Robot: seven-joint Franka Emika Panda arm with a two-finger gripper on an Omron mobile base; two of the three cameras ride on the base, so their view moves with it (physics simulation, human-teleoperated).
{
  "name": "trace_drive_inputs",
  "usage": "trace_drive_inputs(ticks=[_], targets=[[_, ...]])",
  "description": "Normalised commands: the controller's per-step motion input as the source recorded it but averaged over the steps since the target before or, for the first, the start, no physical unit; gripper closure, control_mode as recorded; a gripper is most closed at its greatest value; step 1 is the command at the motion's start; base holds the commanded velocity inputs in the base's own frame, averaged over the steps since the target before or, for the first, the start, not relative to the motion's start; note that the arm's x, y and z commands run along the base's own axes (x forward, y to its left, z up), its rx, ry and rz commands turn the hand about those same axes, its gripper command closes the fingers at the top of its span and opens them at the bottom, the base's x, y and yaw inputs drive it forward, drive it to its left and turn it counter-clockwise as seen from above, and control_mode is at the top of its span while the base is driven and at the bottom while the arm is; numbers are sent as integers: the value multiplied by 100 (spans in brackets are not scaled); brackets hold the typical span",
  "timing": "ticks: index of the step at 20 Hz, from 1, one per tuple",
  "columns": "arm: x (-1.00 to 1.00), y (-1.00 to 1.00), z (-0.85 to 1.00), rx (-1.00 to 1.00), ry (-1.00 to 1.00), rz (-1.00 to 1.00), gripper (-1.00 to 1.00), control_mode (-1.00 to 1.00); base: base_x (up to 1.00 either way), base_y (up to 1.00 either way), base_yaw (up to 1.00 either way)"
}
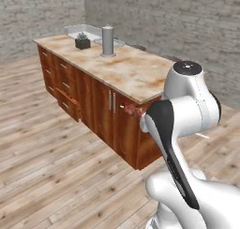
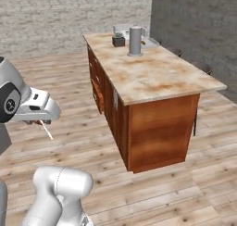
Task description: Place the cold items (banana and apple) from the fridge in one tupperware on the dining counter. Place the warm items (kebab skewer and hot dog) in the stove area in another tupperware.
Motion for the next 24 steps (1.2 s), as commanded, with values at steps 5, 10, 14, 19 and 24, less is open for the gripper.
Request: trace_drive_inputs(ticks=[5,10,14,19,24], targets=[[0,0,0,0,0,0,100,100,-19,-100,-29],[0,0,0,0,0,0,100,100,4,-93,-3],[0,0,0,0,0,0,100,100,23,-90,8],[0,0,0,0,0,0,100,100,32,-92,18],[0,0,0,0,0,0,100,100,30,-92,22]])
